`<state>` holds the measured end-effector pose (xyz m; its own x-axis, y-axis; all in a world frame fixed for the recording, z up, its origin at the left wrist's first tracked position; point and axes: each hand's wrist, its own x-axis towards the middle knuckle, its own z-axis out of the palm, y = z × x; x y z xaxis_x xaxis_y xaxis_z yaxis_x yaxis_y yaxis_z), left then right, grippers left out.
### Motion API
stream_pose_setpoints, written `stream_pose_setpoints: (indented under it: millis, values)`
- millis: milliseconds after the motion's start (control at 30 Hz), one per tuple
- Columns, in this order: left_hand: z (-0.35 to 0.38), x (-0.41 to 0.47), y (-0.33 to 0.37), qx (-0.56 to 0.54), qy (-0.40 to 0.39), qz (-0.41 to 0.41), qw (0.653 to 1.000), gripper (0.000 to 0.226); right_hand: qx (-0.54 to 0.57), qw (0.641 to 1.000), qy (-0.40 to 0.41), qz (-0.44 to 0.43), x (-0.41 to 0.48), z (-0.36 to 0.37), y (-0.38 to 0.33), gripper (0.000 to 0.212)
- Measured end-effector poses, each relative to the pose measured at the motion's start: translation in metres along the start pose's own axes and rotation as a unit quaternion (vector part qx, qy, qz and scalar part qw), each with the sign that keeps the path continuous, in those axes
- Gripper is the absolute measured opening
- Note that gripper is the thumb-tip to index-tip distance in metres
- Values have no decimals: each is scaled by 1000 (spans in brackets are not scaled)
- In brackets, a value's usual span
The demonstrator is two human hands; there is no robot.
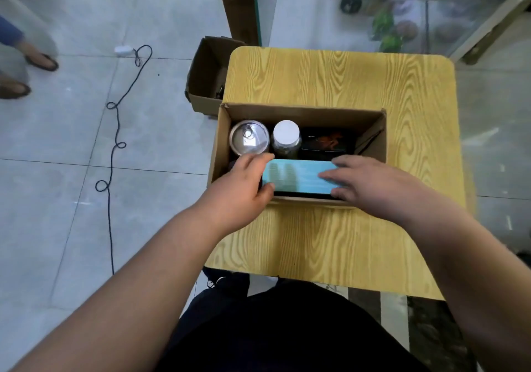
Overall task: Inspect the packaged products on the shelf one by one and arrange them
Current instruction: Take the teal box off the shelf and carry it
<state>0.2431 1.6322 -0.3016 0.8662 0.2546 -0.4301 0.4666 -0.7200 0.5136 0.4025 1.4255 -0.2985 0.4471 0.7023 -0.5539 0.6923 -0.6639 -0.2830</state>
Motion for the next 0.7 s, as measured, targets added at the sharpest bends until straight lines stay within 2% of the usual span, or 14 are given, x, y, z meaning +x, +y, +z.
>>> stream_pose_setpoints:
  millis: [100, 233, 367, 533, 700]
  values:
    - [11, -3, 8, 114, -34, 33, 992, 53, -10, 1000, -4, -6, 1, 11, 1, 43]
    - [23, -3, 15, 223, -73, 45, 971, 61, -18, 1000, -9, 3, -7, 13, -3, 60]
    - [26, -1, 18, 235, -66, 38, 969, 60, -48, 998, -33, -1, -14, 12, -13, 93]
    - [31, -2, 18, 239, -51, 28, 969, 61, -73, 997, -26, -2, -16, 9, -15, 78]
    - [31, -5, 20, 237, -28, 21, 971, 58, -68, 997, -23, 3, -17, 9, -15, 81]
